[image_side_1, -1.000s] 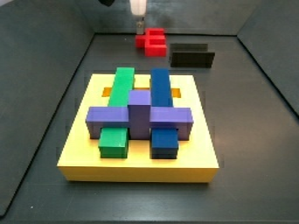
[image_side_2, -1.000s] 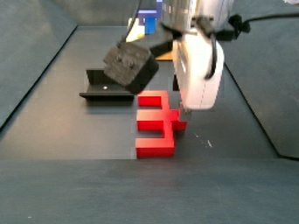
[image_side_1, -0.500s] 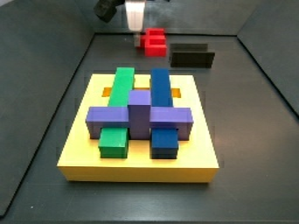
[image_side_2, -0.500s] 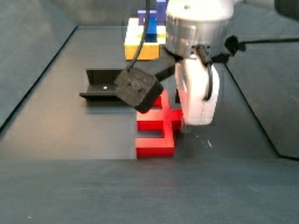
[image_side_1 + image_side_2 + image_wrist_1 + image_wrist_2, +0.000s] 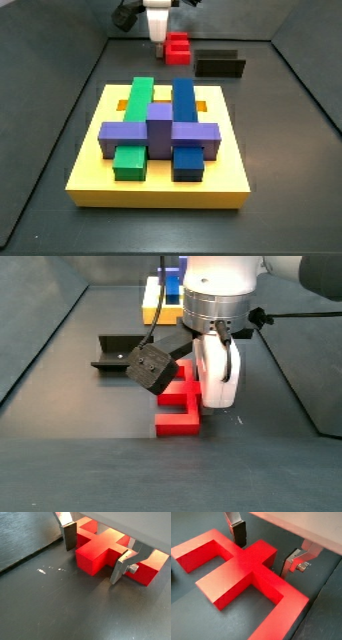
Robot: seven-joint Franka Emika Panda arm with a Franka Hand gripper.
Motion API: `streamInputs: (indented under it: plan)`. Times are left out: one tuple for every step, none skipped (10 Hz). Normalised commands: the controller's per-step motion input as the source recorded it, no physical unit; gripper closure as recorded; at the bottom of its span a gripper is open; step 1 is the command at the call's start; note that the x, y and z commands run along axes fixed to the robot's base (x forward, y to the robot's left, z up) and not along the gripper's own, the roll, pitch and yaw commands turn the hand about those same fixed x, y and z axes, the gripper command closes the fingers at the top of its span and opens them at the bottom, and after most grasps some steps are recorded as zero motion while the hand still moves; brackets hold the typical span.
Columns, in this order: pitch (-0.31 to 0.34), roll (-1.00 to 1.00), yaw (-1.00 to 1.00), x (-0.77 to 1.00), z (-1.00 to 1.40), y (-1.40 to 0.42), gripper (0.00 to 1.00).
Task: Pick up the red object. Move up. Place the red object on the fixture. Regrasp the red object. Move to above the board. Insert the red object.
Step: Pick up the red object.
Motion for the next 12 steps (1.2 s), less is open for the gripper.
streamInputs:
  plan:
    - [-0.091,-0.15,0.0,0.01,-0.13,0.03,0.0]
    - [0.0,-0.04,0.0,0.0,-0.01,0.0,0.0]
    - [0.0,0.0,0.0,0.0,0.0,0.0,0.0]
    - [0.0,0.0,0.0,0.0,0.0,0.0,1.0]
    - [0.0,0.0,0.0,0.0,0.0,0.0,1.0]
    - [0.0,0.0,0.0,0.0,0.0,0.0,1.0]
    - [0.0,0.0,0.0,0.0,0.0,0.0,1.0]
    - [0.0,0.0,0.0,0.0,0.0,0.0,1.0]
    - [0.0,0.0,0.0,0.0,0.0,0.0,1.0]
    - [0.0,0.0,0.0,0.0,0.0,0.0,1.0]
    - [0.0,0.0,0.0,0.0,0.0,0.0,1.0]
    - [0.0,0.0,0.0,0.0,0.0,0.0,1.0]
